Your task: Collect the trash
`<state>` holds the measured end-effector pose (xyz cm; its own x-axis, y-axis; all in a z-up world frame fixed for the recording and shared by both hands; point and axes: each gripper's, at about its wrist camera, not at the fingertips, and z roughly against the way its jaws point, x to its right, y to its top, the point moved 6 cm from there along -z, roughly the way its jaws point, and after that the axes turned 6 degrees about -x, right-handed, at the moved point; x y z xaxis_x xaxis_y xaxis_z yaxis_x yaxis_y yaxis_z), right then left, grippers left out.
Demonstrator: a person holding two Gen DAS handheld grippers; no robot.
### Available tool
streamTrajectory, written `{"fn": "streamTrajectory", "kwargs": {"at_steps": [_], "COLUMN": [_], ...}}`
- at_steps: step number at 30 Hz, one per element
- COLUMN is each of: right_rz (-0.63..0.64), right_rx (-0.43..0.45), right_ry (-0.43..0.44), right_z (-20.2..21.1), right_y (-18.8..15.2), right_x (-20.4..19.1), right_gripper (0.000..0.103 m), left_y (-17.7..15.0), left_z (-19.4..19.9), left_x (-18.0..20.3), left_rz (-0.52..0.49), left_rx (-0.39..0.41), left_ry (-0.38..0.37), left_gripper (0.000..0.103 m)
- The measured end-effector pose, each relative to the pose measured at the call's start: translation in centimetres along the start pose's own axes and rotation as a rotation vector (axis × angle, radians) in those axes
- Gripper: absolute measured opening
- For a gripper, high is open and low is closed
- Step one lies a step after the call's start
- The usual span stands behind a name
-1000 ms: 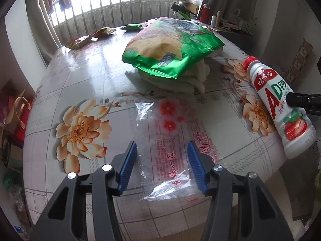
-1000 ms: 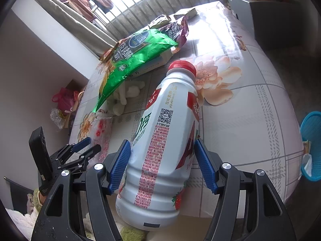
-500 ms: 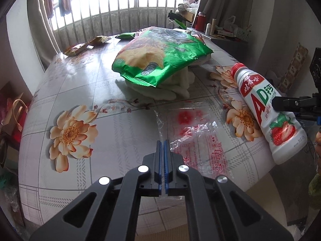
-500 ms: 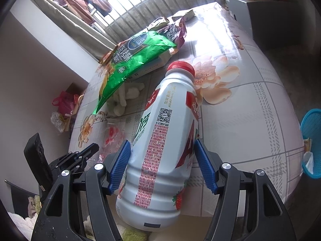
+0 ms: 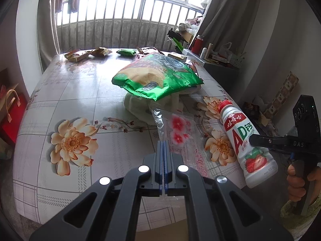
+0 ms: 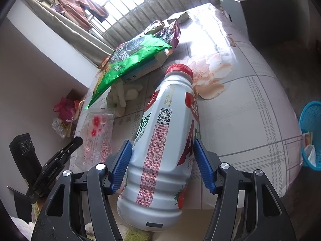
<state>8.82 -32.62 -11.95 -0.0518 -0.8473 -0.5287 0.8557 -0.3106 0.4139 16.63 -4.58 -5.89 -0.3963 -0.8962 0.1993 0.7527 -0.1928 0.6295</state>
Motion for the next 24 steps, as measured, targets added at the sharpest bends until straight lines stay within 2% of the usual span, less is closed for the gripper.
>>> {"fn": "streamTrajectory", "kwargs": {"at_steps": [10,15,20,24], "right_rz": [-0.083,-0.121,-0.097,-0.098], "right_rx": [0.036,0.057,0.05,0.041], "right_ry": [0.026,0.065,-0.004,-0.026], "right_z": [1.3,2.1,1.4,1.2], "right_y": [-0.7,-1.0,-0.7,-0.2], "right_x": [0.4,0.7,0.6,0.5], "right_gripper": [0.057,0.053,0.053,0.056], "left_y": [-1.1,-0.7,-0.6,-0.7], "left_z": [-1.2,-0.8,-0.9,-1.0], "left_x": [0.8,1.6,2.3,2.8], "left_rz": [-0.003,-0.025,-0.042,-0.055], "left_rx": [-0.042,-0.03,-0.027,-0.032], "left_ry": [-0.057,-0.058,-0.056,-0.052], "left_gripper": [0.0,0.0,0.001,0.001]}}
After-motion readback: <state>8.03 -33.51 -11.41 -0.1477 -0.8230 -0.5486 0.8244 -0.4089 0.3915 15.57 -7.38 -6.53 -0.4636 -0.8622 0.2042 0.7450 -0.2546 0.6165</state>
